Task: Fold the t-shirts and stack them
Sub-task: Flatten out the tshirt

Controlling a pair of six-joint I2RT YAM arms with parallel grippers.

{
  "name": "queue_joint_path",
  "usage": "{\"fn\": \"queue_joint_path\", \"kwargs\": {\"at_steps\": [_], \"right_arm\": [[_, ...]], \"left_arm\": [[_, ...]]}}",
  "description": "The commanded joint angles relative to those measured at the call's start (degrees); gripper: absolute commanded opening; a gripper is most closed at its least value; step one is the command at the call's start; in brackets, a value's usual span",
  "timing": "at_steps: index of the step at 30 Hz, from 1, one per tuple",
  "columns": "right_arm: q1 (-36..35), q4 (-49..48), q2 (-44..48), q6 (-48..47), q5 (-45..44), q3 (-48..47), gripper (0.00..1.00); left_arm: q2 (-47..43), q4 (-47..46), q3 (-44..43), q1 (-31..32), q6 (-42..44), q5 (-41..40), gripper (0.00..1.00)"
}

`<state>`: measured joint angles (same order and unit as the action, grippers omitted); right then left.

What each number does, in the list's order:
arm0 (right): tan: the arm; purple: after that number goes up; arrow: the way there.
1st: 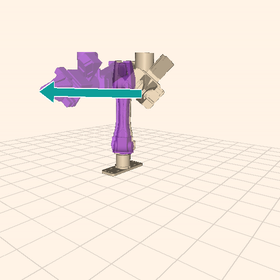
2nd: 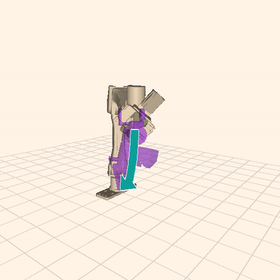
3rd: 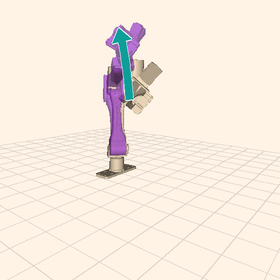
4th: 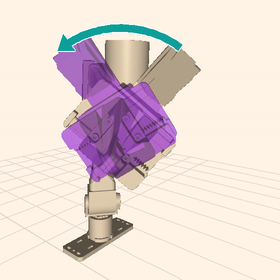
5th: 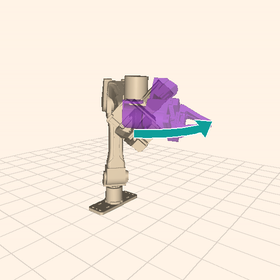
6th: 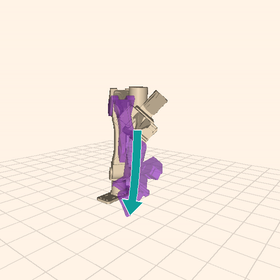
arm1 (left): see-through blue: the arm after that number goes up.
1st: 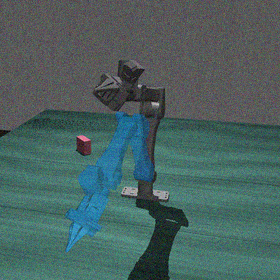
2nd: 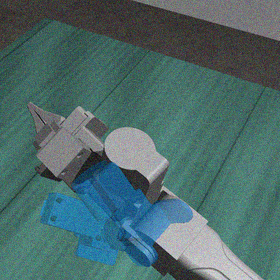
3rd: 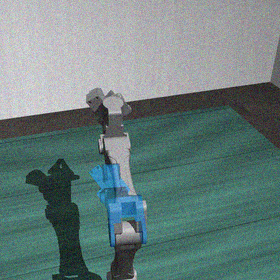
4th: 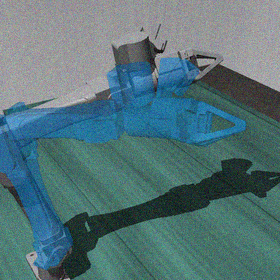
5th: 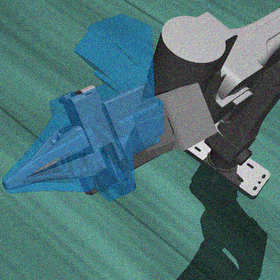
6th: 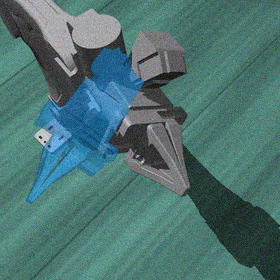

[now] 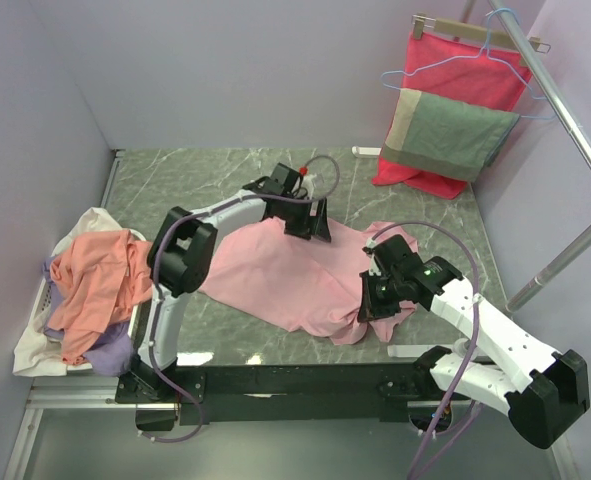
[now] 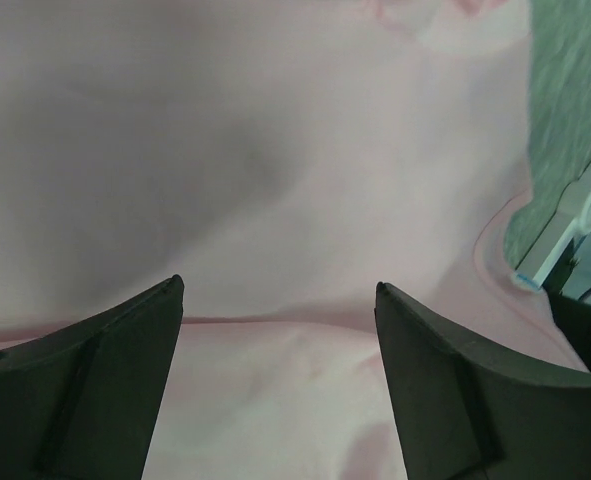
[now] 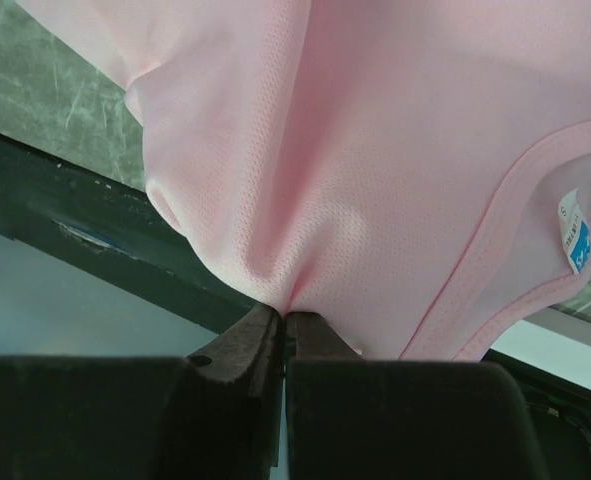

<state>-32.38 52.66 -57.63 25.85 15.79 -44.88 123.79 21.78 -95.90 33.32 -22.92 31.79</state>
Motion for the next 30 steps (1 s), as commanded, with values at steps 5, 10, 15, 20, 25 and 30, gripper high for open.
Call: {"fn": "queue_joint_path", "kwargs": {"at_steps": [5, 10, 15, 20, 25, 30], "right_arm": [[-0.31, -3.27, 0.06, 0.34, -0.06, -1.09, 0.00], [-0.49, -4.59, 1.02, 1.57, 3.53, 0.58, 0.00], [-0.49, -4.68, 2.69, 2.10, 4.51, 1.64, 0.00], [-0.49, -4.59, 2.34, 2.45, 4.34, 2.34, 0.00], [-0.49, -4.33, 0.77, 2.37, 0.92, 2.26, 0.00], [-0.49, -7.04, -4.24, 1.93, -4.10, 1.29, 0.00]], "left_arm": [[2.16, -0.24, -1.57, 0.25, 2.00, 1.09, 0.84], [6.63, -2.44, -5.51, 0.17, -0.45, -4.35, 0.86], [15.49, -1.22, -14.74, -2.29, -4.40, -8.58, 0.85], [21.23, -1.65, -20.73, -8.61, -9.77, -7.62, 0.82], [19.31, -0.68, -16.80, -12.75, -10.39, -14.64, 0.82], [13.07, -5.34, -8.26, -17.23, -12.23, -19.48, 0.84]]}}
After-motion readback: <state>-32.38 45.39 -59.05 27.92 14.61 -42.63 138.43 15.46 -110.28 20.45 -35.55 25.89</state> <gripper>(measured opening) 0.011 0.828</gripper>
